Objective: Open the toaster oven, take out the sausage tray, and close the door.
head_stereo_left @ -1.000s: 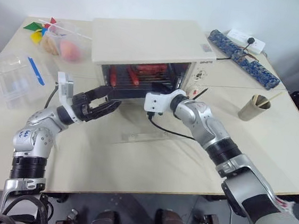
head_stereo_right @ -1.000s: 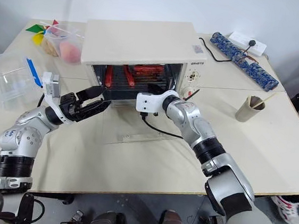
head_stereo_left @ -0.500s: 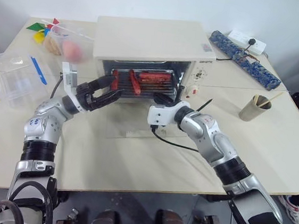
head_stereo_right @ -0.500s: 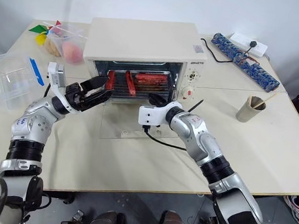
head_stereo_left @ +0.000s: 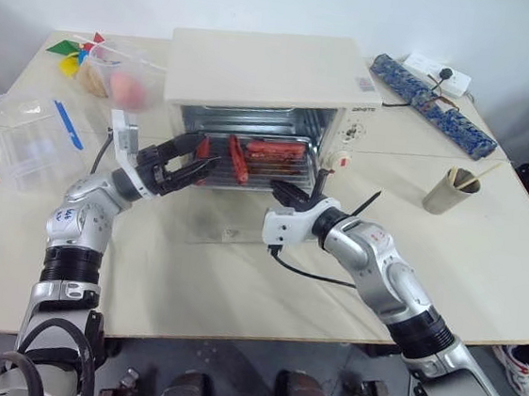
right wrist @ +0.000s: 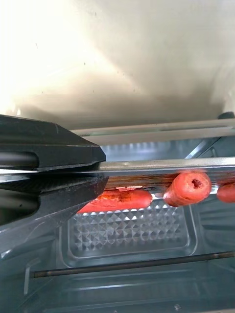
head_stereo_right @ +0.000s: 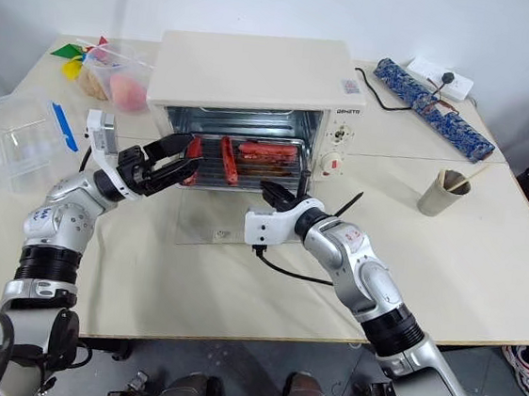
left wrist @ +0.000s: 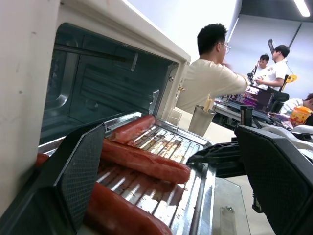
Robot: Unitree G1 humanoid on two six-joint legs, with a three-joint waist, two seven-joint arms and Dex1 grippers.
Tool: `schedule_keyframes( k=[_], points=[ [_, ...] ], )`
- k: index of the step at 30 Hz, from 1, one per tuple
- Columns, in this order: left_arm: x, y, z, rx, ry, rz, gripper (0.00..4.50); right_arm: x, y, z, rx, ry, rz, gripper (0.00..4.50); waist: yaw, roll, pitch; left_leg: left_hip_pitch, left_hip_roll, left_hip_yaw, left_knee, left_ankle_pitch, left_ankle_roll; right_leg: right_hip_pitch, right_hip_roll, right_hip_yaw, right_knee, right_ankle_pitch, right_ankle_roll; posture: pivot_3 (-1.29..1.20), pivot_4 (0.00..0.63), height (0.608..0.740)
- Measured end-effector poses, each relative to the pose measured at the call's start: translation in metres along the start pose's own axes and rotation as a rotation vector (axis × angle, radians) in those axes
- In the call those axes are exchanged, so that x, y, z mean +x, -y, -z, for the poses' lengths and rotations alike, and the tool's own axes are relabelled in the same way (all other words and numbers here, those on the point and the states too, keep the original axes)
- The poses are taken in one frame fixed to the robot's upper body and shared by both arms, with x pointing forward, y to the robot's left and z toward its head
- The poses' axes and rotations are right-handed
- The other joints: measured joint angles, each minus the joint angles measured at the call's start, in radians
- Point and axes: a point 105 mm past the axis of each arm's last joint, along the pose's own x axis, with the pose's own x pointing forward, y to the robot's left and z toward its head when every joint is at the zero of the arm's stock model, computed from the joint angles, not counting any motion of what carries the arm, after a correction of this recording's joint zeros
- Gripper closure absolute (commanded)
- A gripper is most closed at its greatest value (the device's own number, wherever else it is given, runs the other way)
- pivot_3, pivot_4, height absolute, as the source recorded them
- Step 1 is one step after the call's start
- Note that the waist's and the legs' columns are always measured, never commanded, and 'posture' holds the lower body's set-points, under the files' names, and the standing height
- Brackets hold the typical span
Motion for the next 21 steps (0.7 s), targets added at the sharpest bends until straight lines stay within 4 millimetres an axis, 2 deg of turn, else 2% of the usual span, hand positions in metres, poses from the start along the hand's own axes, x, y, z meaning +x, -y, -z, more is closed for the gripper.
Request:
schedule_keyframes(
  k=[9,13,19,21],
  points=[
    [-0.007,-0.004,-0.007,0.006,0.015,-0.028,0.0,-0.019,-0.014,-0.005,-0.032,0.024,-0.049,4.49,0.012,0.0,0.0,0.0,0.0,0.001,0.001,0.0,0.0,0.0,0.0,0.001,0.0,0.0,0.0,0.0,0.15,0.74],
    [-0.009,-0.004,-0.009,0.004,0.021,-0.038,0.0,-0.025,-0.012,-0.007,-0.037,0.026,-0.04,4.49,0.025,0.0,0.0,0.0,0.0,0.001,0.003,0.0,0.0,0.0,0.0,0.002,0.0,0.0,0.0,0.0,0.15,0.74],
    [-0.025,-0.006,-0.021,-0.011,0.054,-0.096,0.0,-0.035,-0.016,-0.014,-0.044,0.051,-0.039,4.49,0.028,0.0,0.0,0.0,0.0,0.001,0.003,0.0,0.0,0.0,0.0,0.002,0.0,0.0,0.0,0.0,0.15,0.74],
    [-0.036,-0.009,-0.026,-0.029,0.057,-0.151,0.0,-0.039,-0.016,-0.017,-0.045,0.061,-0.031,4.49,0.029,0.0,0.0,0.0,0.0,0.001,0.003,0.0,0.0,0.0,0.0,0.002,0.0,0.0,0.0,0.0,0.15,0.74]
  ],
)
